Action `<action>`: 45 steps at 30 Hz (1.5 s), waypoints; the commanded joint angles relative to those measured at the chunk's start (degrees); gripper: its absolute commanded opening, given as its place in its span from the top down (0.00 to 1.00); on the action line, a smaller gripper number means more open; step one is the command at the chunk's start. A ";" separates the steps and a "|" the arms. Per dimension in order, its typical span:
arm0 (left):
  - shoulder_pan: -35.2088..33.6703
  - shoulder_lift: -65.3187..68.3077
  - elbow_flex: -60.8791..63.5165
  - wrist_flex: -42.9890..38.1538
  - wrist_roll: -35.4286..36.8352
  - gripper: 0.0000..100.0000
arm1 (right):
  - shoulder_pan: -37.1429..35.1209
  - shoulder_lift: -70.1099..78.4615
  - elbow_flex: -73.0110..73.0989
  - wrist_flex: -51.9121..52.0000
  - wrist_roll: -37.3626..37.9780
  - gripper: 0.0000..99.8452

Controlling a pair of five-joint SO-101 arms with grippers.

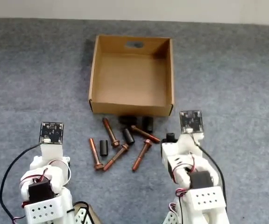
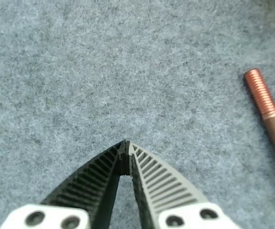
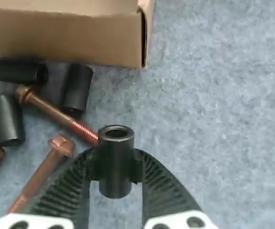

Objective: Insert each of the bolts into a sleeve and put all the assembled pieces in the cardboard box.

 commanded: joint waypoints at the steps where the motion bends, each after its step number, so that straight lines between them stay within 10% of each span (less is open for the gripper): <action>1: 2.07 -0.40 -5.41 -3.60 -7.47 0.97 | 0.57 -5.67 1.54 -0.84 -0.53 0.99; 15: 8.04 0.84 -38.99 -9.85 6.07 0.84 | 0.57 -14.46 2.42 4.97 -0.26 0.99; 23: 8.13 29.41 -52.62 -4.31 5.89 0.84 | 0.57 -14.46 2.42 4.97 -0.26 0.99; 33: 13.41 57.36 -52.35 6.33 6.15 0.84 | 0.57 -14.46 2.42 4.97 -0.18 0.99; 45: 29.05 67.91 -37.41 -5.98 19.87 0.84 | 0.57 -14.55 2.42 4.97 -0.18 0.99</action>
